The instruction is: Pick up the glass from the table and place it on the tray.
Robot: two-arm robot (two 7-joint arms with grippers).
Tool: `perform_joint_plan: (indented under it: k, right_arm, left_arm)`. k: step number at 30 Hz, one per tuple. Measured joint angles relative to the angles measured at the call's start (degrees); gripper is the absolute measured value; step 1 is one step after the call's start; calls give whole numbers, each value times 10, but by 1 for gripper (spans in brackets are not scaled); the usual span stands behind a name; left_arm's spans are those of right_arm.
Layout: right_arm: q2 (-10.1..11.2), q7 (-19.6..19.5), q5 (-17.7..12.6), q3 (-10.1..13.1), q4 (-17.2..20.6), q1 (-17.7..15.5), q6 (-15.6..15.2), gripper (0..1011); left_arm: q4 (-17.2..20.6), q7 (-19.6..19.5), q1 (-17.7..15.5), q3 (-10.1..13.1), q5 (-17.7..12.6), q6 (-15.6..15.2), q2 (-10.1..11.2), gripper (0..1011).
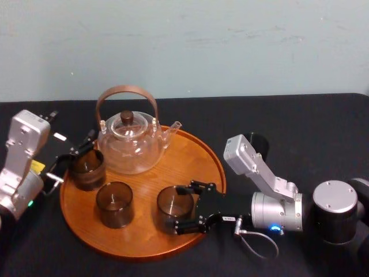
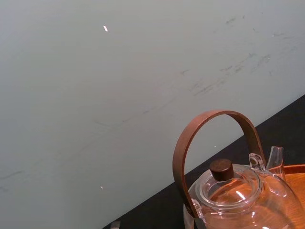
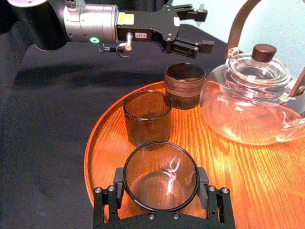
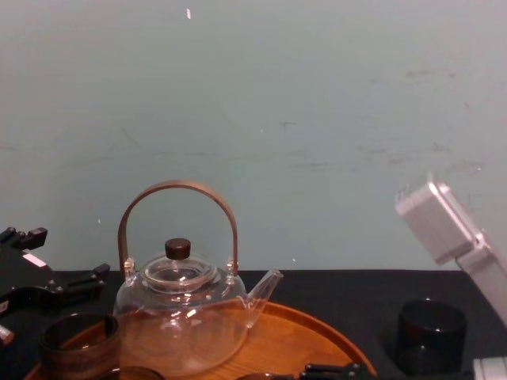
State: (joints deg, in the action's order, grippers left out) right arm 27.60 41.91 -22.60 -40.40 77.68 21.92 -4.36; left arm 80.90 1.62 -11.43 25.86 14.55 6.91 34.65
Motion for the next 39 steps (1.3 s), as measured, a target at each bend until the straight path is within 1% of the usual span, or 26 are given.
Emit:
perform_joint_plan:
  k: [13,23,26,27,28,39]
  right_arm:
    - [-7,-13,11,-4,-10,1,-2,903]
    - [-6,-12,11,-3,-10,0,-2,903]
    - [-6,-12,11,-3,-10,0,-3,927]
    - [-6,-12,10,-3,-10,0,-3,985]
    - [-6,-11,10,-3,-10,0,-3,997]
    - [-6,-11,9,-3,-9,0,-3,1002]
  left_arm:
    - [0,0,0,0,0,0,0,1001]
    - [0,0,0,0,0,0,0,1001]
    - [0,0,0,0,0,0,0,1001]
    - [0,0,0,0,0,0,0,1001]
    - [0,0,0,0,0,0,0,1001]
    - [0,0,0,0,0,0,0,1002]
